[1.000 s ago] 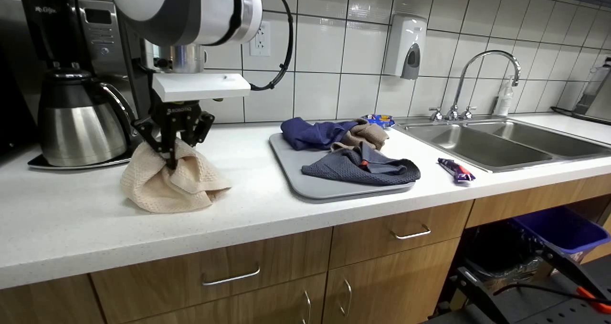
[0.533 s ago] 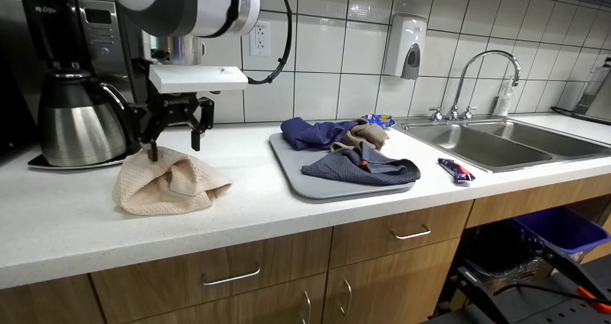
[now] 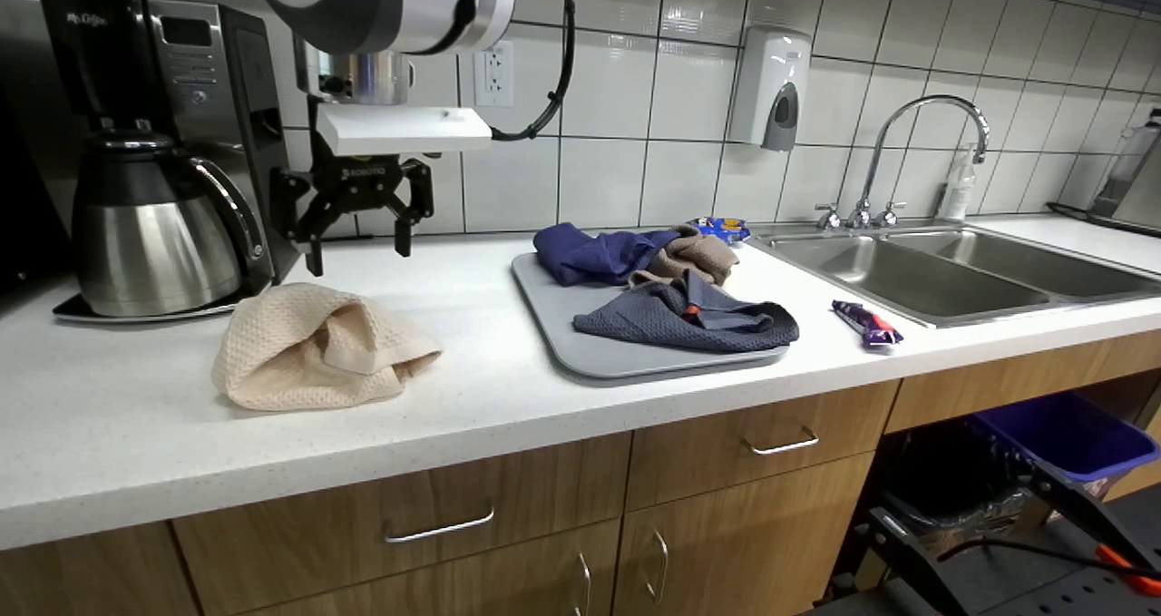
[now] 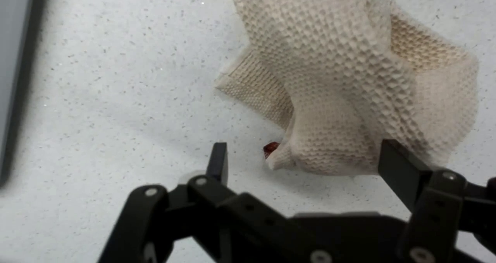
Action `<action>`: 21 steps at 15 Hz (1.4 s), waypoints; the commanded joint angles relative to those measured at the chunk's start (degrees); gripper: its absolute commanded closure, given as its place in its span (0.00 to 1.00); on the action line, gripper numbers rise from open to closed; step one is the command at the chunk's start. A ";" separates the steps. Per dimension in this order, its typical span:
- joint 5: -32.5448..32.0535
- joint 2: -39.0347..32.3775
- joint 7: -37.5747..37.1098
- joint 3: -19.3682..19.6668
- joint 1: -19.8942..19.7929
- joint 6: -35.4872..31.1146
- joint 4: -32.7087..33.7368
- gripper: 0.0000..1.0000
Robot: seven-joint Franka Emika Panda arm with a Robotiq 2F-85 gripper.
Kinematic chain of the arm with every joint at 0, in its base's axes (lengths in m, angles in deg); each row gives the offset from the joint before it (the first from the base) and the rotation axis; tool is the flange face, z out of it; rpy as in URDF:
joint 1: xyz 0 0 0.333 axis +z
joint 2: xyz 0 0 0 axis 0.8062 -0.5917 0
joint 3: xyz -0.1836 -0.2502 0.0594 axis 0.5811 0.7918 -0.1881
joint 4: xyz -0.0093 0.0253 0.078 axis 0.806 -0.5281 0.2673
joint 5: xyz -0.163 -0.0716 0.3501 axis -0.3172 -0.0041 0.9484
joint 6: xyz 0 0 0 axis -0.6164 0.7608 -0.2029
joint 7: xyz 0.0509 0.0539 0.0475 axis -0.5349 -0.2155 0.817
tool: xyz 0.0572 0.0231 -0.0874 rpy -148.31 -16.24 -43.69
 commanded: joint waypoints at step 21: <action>-1.47 7.82 -6.62 8.22 -3.87 0.00 -8.18 0.00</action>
